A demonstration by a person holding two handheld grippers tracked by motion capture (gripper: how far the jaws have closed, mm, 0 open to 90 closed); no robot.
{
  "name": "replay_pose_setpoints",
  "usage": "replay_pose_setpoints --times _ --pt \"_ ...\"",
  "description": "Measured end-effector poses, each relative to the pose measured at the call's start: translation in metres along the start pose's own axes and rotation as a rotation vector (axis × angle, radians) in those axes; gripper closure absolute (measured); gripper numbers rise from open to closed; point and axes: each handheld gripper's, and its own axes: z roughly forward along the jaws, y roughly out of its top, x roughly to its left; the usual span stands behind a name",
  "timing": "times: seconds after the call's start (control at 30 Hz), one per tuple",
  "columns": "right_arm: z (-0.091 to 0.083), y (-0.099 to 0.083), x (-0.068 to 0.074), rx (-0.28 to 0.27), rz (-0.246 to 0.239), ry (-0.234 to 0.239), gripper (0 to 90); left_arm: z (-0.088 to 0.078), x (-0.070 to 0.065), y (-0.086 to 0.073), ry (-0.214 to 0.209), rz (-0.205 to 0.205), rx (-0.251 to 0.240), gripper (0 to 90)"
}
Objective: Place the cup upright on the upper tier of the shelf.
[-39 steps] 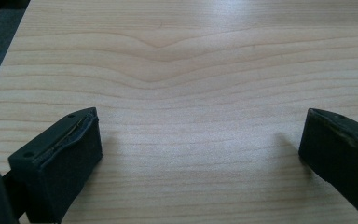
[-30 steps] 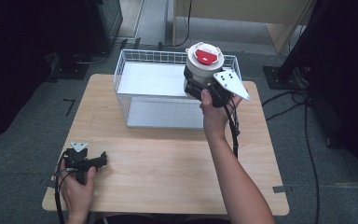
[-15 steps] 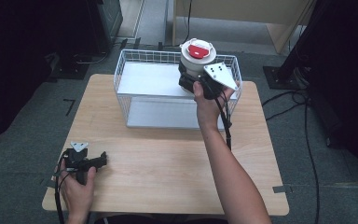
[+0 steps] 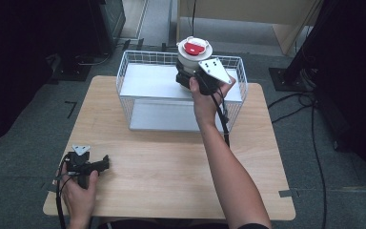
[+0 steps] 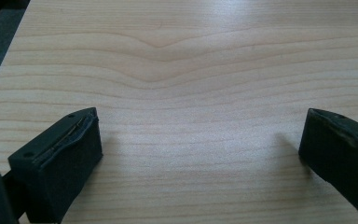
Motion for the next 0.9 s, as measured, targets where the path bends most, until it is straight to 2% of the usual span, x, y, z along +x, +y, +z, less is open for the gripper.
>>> replay_pose_setpoints --times 0.43,0.9 --pt "0.020 -0.005 0.003 0.029 -0.012 -0.008 10.3 0.000 0.000 0.000 -0.001 -0.003 -0.001 0.0" --pt "0.035 -0.012 0.000 0.061 0.004 -0.034 10.3 0.000 0.000 0.000 -0.001 -0.002 0.001 0.0"
